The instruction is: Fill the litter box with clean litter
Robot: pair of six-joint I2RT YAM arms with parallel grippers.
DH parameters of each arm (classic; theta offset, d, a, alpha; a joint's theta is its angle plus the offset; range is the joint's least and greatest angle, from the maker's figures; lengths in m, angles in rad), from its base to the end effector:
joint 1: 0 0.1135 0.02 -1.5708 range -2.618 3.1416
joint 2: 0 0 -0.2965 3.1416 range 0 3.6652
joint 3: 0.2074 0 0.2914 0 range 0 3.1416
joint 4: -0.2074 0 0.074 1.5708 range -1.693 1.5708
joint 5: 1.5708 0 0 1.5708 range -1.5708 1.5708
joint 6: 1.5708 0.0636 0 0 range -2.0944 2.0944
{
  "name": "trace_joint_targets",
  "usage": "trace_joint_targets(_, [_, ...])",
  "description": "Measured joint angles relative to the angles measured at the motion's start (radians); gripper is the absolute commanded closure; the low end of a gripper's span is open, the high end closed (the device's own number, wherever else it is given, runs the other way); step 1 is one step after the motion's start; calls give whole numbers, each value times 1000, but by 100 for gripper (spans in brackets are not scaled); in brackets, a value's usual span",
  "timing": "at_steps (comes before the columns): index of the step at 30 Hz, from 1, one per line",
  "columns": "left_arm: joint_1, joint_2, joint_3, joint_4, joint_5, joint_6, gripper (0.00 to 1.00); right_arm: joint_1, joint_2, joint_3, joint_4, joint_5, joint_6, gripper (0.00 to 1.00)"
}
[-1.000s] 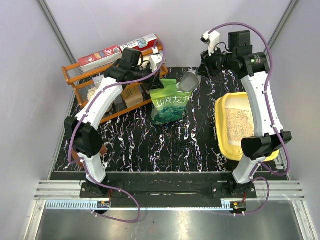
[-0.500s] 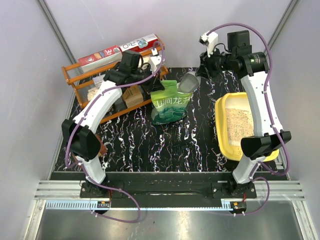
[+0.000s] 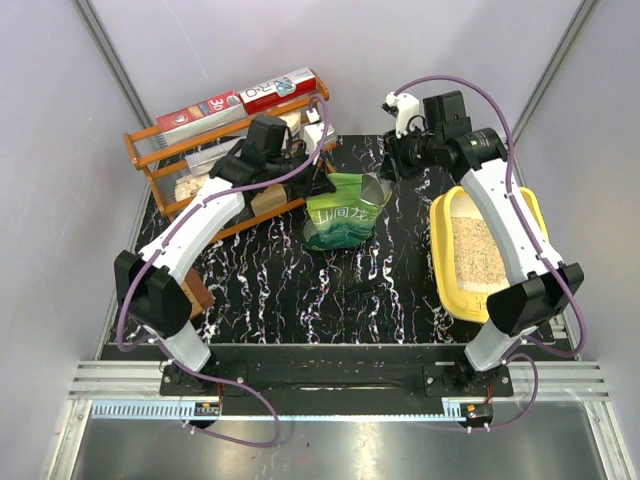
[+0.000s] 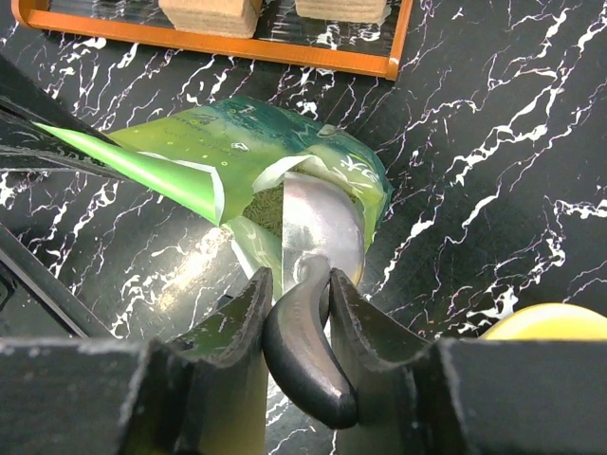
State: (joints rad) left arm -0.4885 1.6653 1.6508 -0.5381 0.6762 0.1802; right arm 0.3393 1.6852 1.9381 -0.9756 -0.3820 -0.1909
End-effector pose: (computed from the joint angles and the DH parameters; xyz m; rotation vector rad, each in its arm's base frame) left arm 0.3691 -0.2413 0.3997 1.0653 1.8259 -0.8985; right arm 0.3832 0.1604 0.4495 -0.7875 2.1429 0.5146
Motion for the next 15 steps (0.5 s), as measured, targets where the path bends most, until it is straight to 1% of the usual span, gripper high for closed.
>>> trace_joint_targets(1, [0,-3,-8,9,-1,-6,100,3,-15,-26,20,6,13,78])
trace_joint_targets(2, [0,-8,-14,16,-2,-16,100,8,-29,-44,35,14,29,87])
trace_joint_targets(3, [0,-10,-18,19,-3,-23,100,12,-34,-51,42,22,40,100])
trace_joint_targets(8, [0,-14,-27,34,-13,-43,100,48,-38,-85,82,59,127,100])
trace_joint_targets(15, [-3,-31,-59,68,-15,-57,100,101,-36,-114,100,184,226,100])
